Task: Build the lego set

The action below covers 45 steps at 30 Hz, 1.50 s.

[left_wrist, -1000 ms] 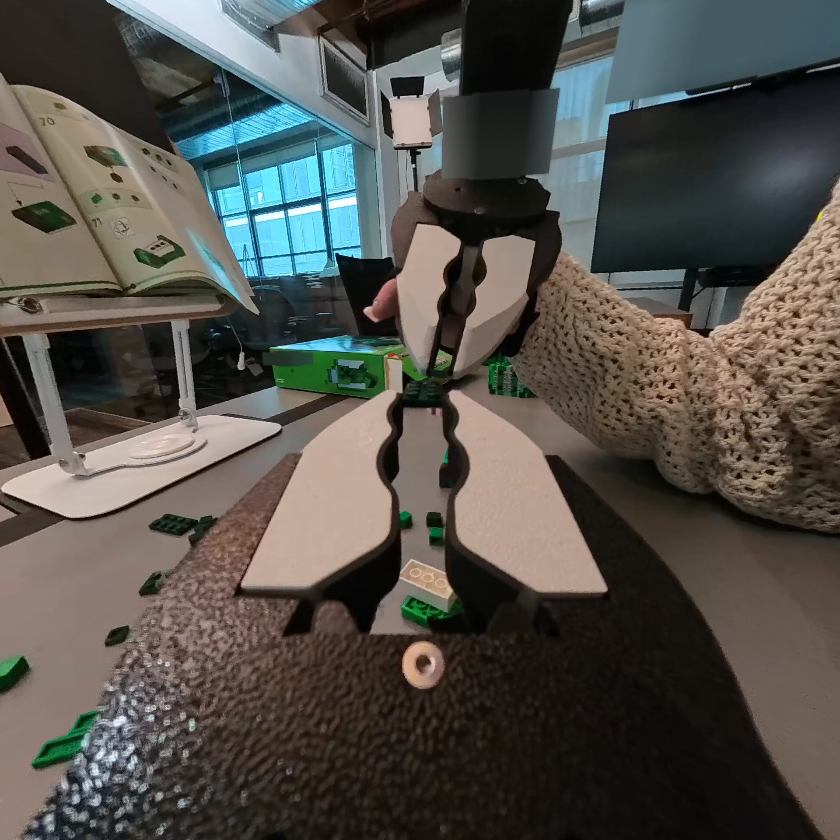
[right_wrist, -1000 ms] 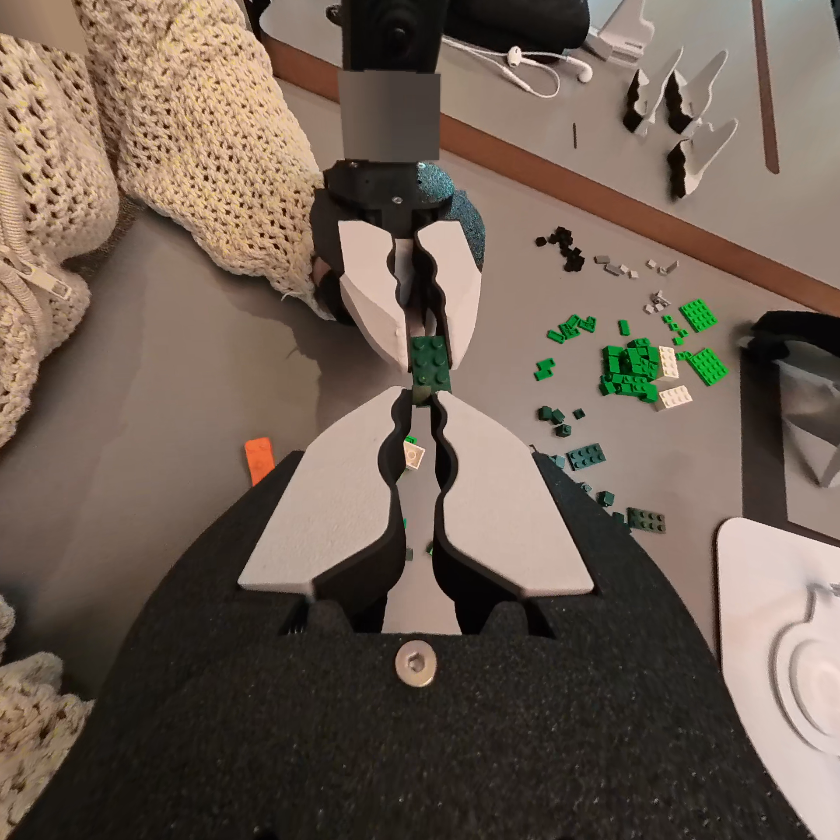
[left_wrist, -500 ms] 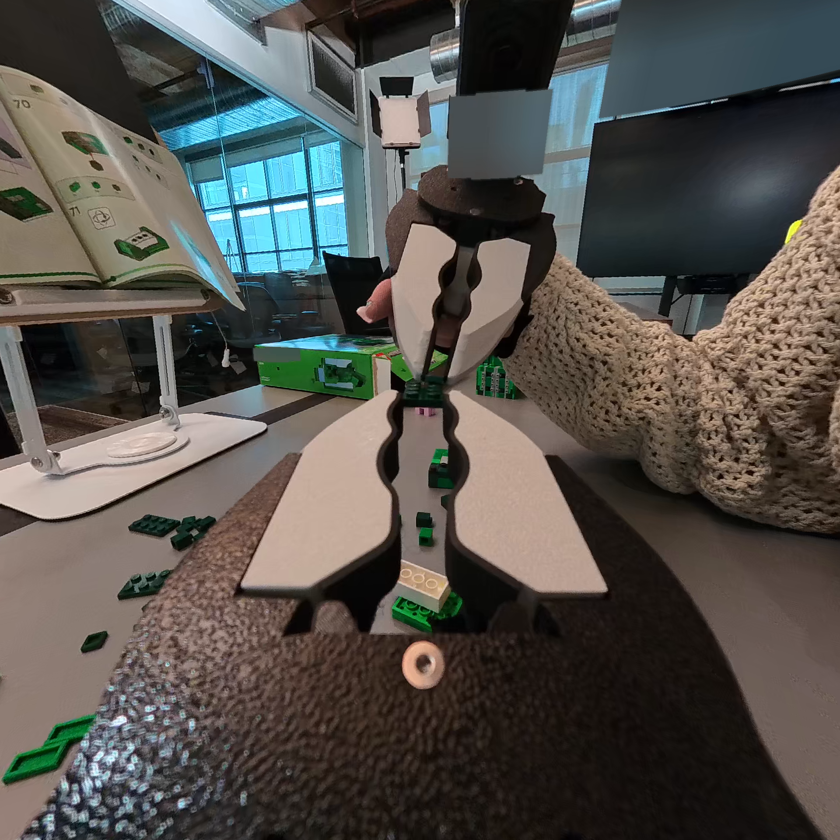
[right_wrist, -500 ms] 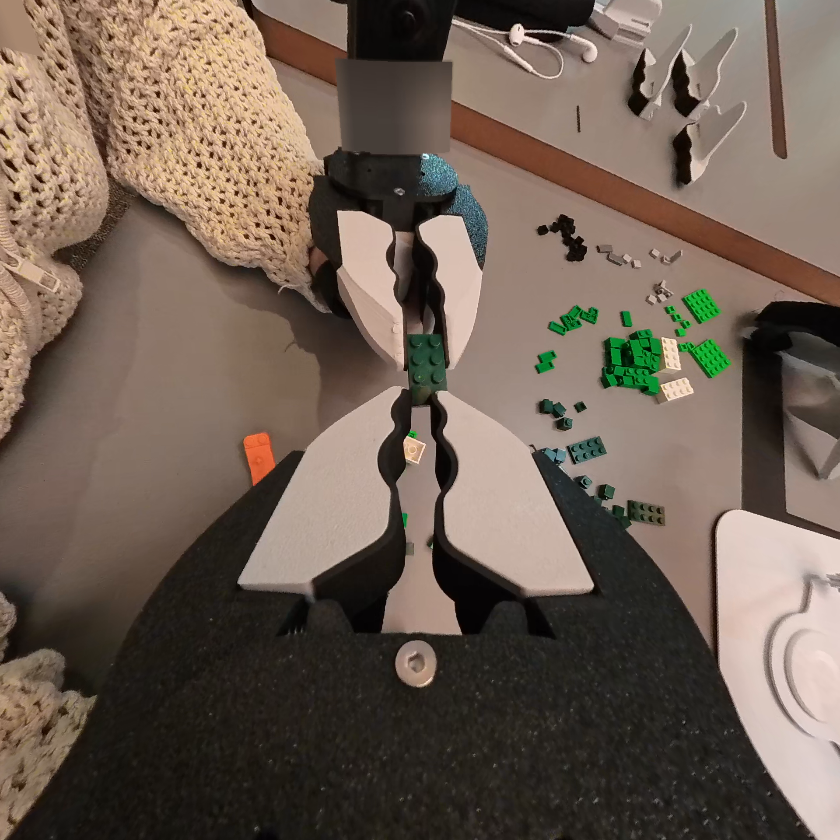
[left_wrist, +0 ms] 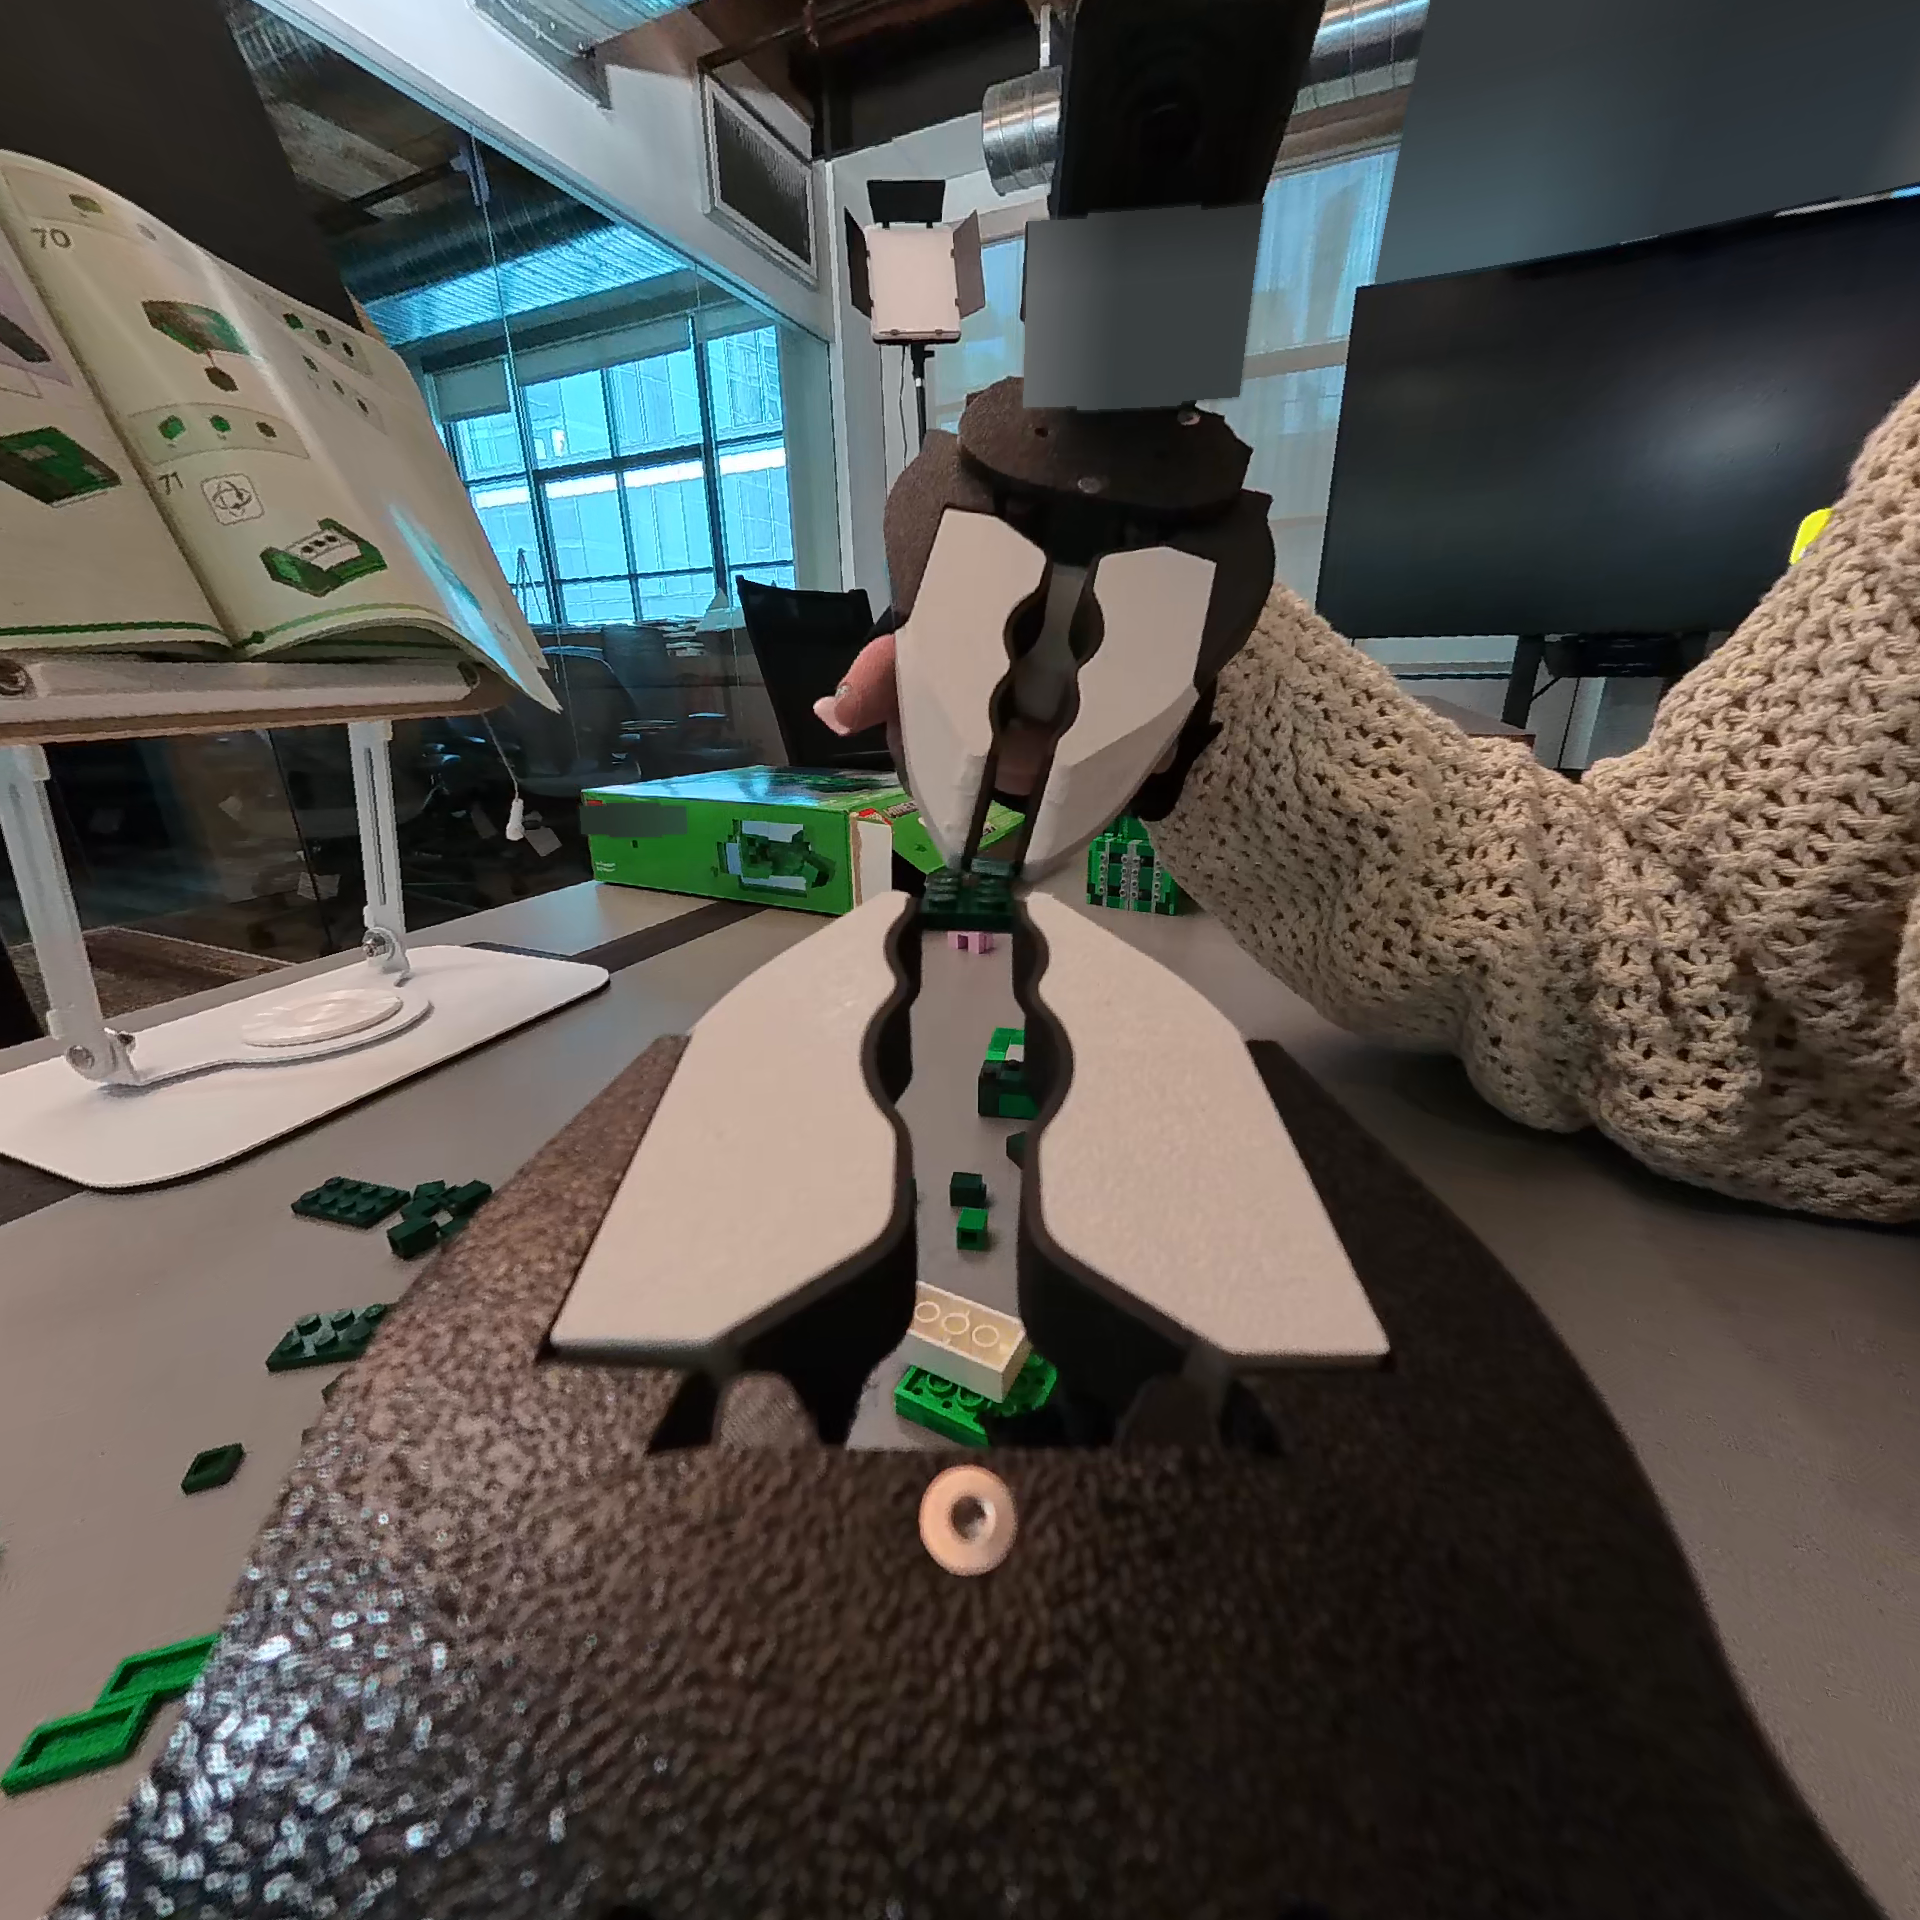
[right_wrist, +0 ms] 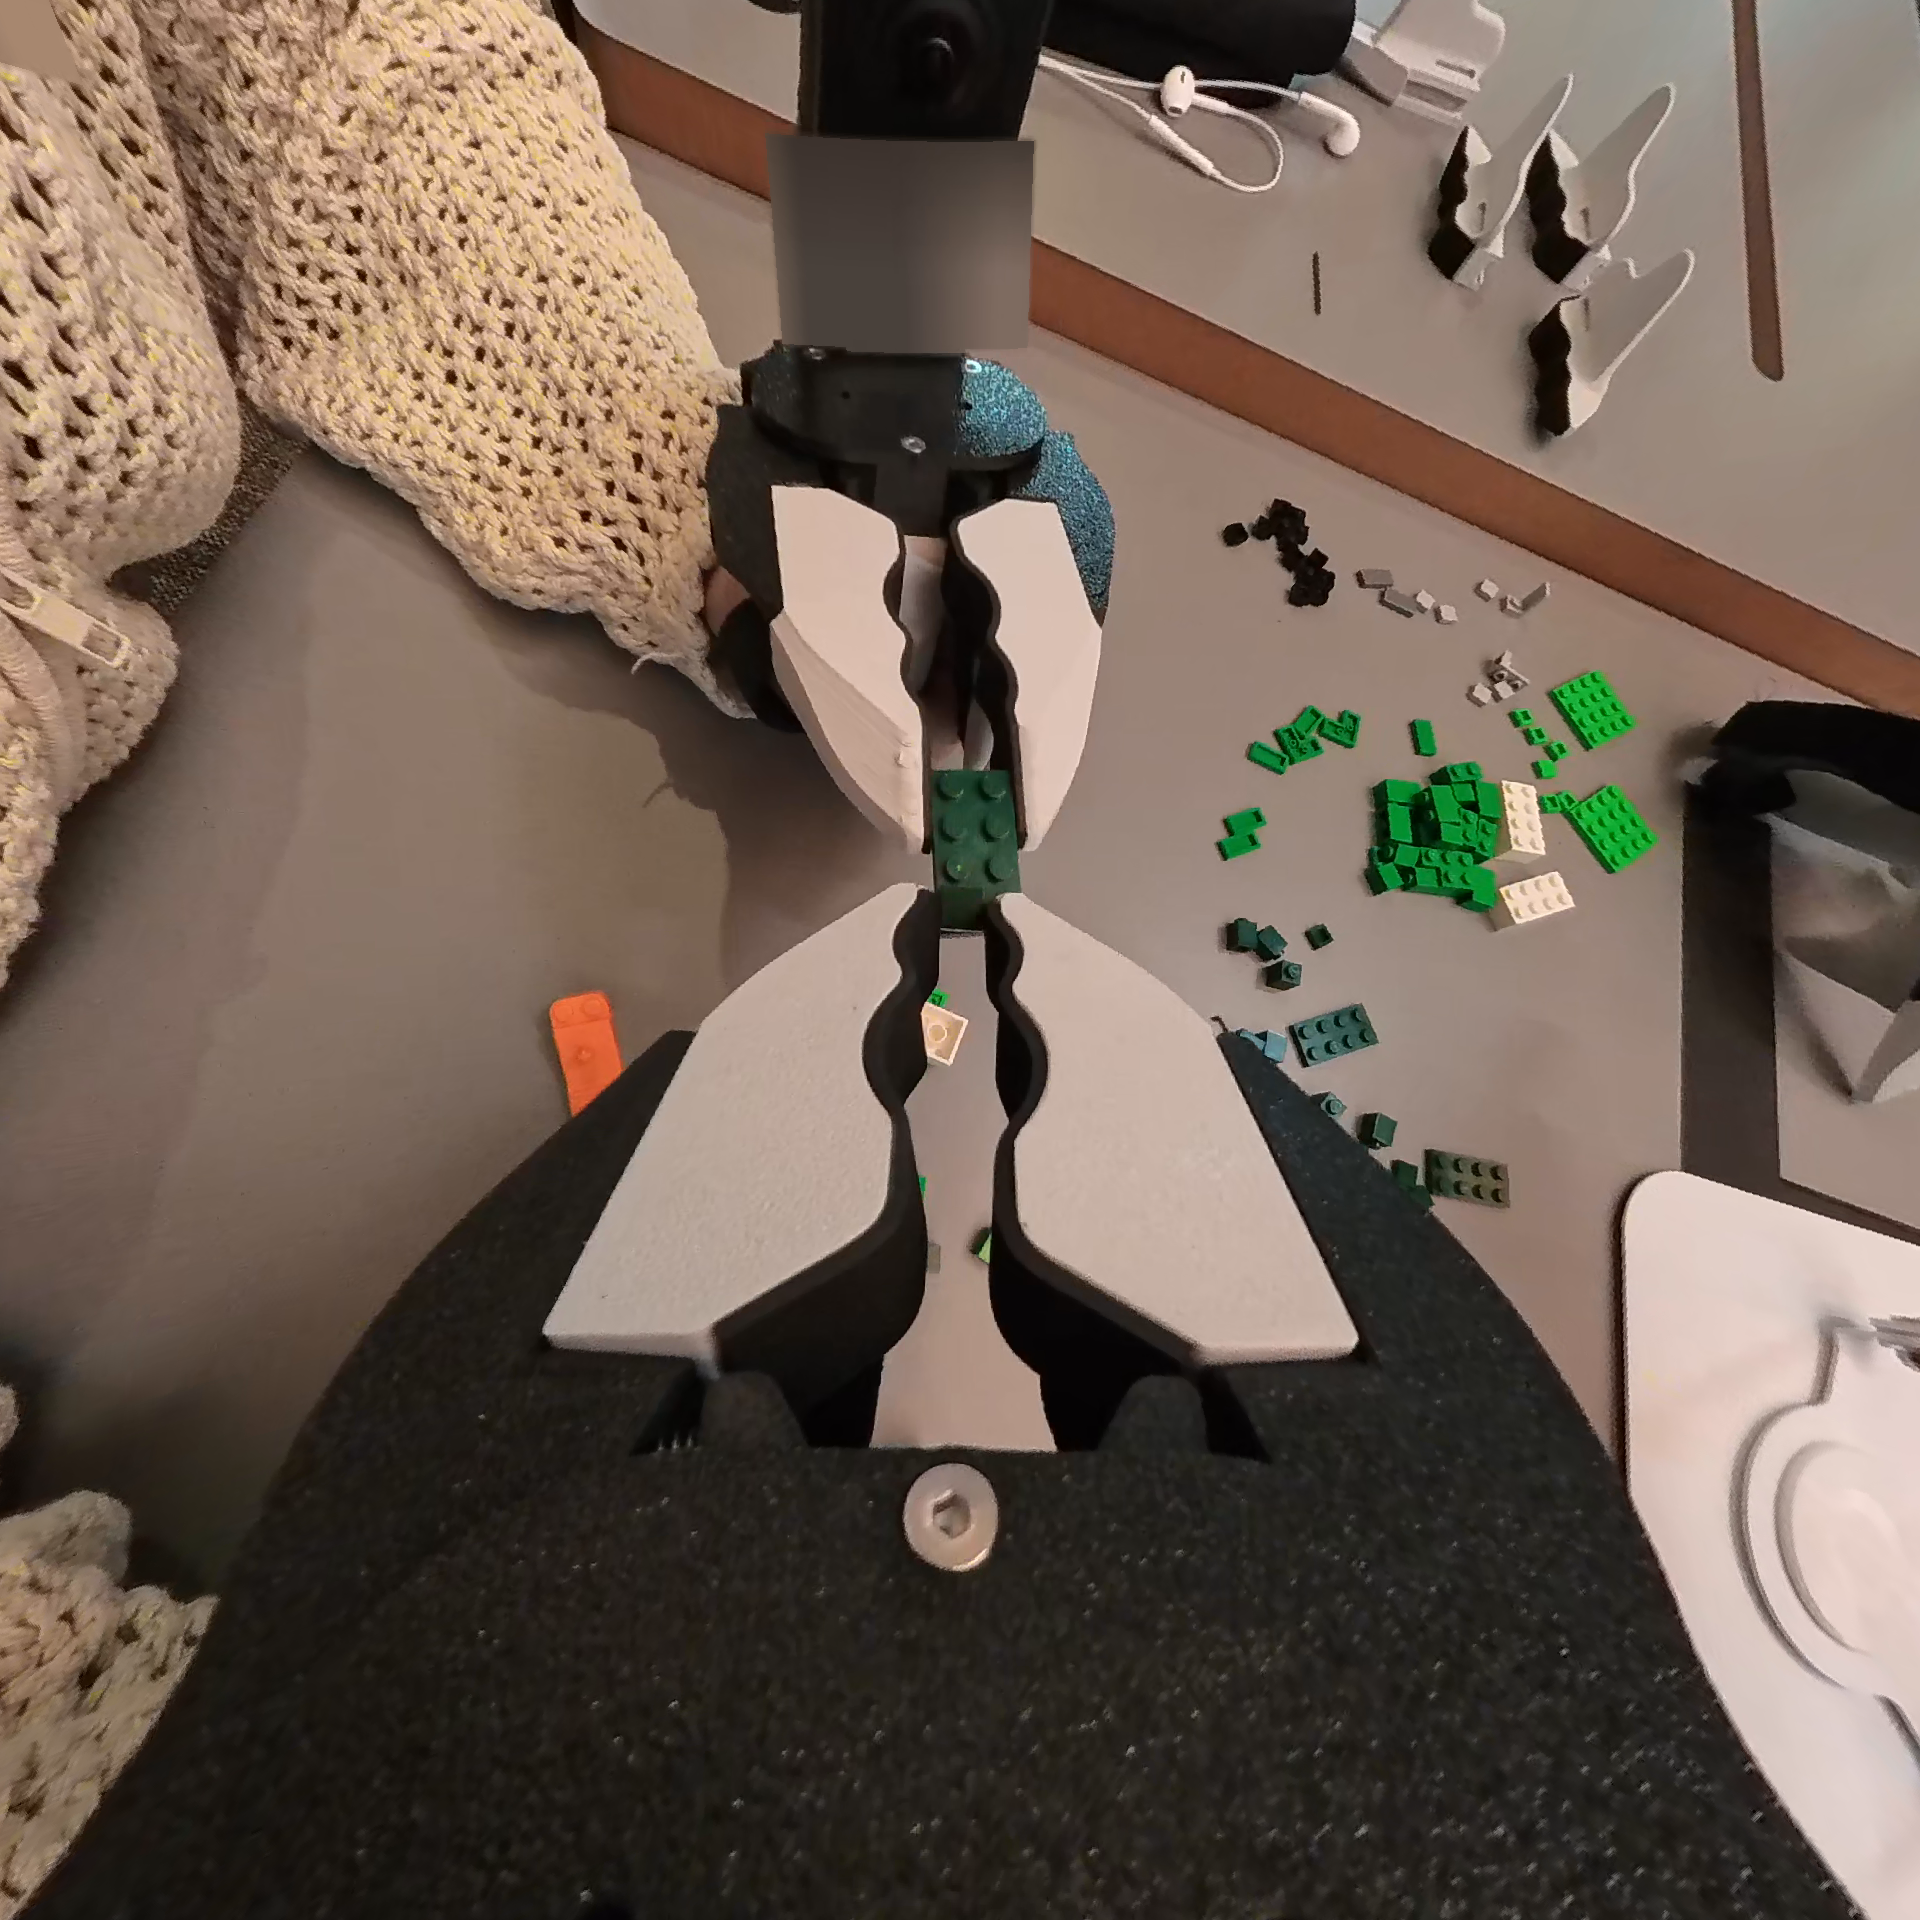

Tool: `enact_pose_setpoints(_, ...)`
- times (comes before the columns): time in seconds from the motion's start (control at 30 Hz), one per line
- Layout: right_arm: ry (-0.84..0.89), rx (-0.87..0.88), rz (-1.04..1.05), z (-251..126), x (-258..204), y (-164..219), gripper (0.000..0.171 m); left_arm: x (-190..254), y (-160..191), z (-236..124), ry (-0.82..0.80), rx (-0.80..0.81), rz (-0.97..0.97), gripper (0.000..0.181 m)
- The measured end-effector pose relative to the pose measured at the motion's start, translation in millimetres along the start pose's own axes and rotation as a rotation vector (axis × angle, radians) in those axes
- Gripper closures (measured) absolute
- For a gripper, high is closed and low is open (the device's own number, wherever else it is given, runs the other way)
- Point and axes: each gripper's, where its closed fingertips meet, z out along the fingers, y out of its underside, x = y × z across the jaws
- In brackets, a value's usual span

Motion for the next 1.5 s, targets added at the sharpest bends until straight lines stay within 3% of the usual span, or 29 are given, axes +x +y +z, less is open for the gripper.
enact_pose_setpoints(0.67, 0.054, 0.056, -0.021, -9, 5, -13, 0.157, -3, -1, 0, -0.01, 0.008, -0.009, 0.165)
enact_pose_setpoints(0.83, 0.255, 0.139, -0.123, -15, 17, -30, 0.137, -5, -1, -1, -0.018, 0.01, -0.014, 0.165)
enact_pose_setpoints(0.9, 0.483, 0.199, -0.247, -20, 26, -37, 0.121, -6, -2, -1, -0.022, 0.014, -0.02, 0.165)
enact_pose_setpoints(0.97, 0.716, 0.247, -0.399, -25, 25, -41, 0.121, -7, -2, -1, -0.024, 0.015, -0.023, 0.165)
enact_pose_setpoints(1.07, 0.923, 0.094, -0.562, -14, 19, -25, 0.121, -8, -2, -1, -0.031, 0.014, -0.025, 0.165)
enact_pose_setpoints(1.17, 0.937, -0.002, -0.647, 2, 11, -11, 0.12, -10, -2, -2, -0.035, 0.022, -0.034, 0.165)
enact_pose_setpoints(1.5, 0.892, -0.019, -0.593, 6, 14, -3, 0.123, -10, -2, -2, -0.035, 0.022, -0.031, 0.165)
